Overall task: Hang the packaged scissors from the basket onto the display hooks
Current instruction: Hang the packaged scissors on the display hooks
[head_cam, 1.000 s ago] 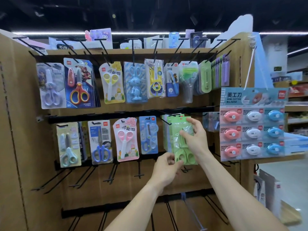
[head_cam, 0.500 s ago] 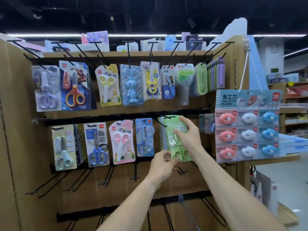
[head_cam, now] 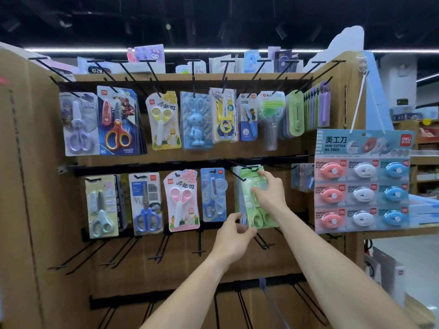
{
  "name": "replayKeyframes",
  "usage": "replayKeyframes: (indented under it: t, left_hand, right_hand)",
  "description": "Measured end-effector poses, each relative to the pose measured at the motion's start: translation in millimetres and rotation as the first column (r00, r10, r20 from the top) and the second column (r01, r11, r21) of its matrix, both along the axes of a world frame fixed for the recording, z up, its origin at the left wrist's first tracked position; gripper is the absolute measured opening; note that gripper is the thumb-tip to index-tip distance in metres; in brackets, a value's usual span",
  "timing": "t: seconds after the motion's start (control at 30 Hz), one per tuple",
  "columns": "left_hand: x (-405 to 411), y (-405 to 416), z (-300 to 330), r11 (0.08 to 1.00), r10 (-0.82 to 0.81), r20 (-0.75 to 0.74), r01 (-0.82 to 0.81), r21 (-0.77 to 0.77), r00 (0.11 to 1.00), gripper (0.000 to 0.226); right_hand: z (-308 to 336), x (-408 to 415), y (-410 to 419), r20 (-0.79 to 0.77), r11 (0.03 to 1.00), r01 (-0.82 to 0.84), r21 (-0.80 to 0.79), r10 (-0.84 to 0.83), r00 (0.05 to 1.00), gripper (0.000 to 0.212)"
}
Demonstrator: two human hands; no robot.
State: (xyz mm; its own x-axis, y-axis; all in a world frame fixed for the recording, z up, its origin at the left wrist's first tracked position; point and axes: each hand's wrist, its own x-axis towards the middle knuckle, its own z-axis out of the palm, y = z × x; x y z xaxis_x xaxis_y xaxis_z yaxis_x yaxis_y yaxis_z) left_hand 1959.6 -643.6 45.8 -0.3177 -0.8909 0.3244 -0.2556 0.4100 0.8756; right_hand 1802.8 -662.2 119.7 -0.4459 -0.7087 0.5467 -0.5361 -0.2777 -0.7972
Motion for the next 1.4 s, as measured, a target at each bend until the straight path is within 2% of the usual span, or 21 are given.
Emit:
replayKeyframes:
  t: [0.13,0.23,0.37,0.47,0.57,0.67,0.8,0.93,1.07,1.27,1.4]
  left_hand:
    - [20,4,-4,0.997,0.036,0.01,-0.035,-0.075,0.999,0.059]
    - [46,16,-17,0.987,0.087,0.037,-0.081,-0.14,0.996,0.053]
    - [112,42,-60,0.958,0.184,0.117,-0.151,-0.246,0.976,0.049]
    - [187,69,-116,0.933,0.304,0.217,-0.244,-0.266,0.928,0.051]
    - [270,113,-179,0.889,0.447,0.316,-0.375,-0.264,0.837,0.049]
    - [342,170,-237,0.822,0.562,0.411,-0.539,-0.182,0.718,0.051]
    - [409,236,-291,0.708,0.631,0.507,-0.703,-0.066,0.587,0.049]
    - [447,273,-332,0.598,0.656,0.616,-0.798,-0.071,0.436,0.048]
    - [453,286,-362,0.574,0.622,0.679,-0.817,-0.056,0.391,0.052]
    - [450,286,-374,0.561,0.636,0.682,-0.823,-0.086,0.362,0.051]
    - [453,283,-371,0.546,0.64,0.674,-0.835,-0.061,0.369,0.056]
  right_hand:
    - [-14,6,6,-0.083,0.992,0.11,0.06,-0.105,0.991,0.07]
    - [-41,27,32,-0.094,0.99,0.139,-0.033,-0.141,0.985,0.063]
    - [-101,87,75,-0.083,0.986,-0.062,-0.154,0.05,0.995,0.043]
    - [-159,154,106,-0.07,0.952,-0.304,-0.036,0.301,0.951,0.04]
    - [-217,225,128,-0.035,0.833,-0.53,0.159,0.541,0.84,0.042]
    - [-267,295,144,0.043,0.687,-0.665,0.295,0.685,0.727,0.041]
    - [-324,378,160,0.139,0.513,-0.761,0.397,0.786,0.602,0.041]
    - [-380,436,176,0.092,0.424,-0.737,0.526,0.833,0.545,0.039]
    - [-422,461,196,-0.004,0.431,-0.631,0.646,0.827,0.562,0.043]
    - [-447,470,214,-0.373,0.627,-0.502,0.596,0.77,0.518,0.043]
    - [-450,474,215,-0.412,0.647,-0.457,0.61,0.752,0.514,0.053]
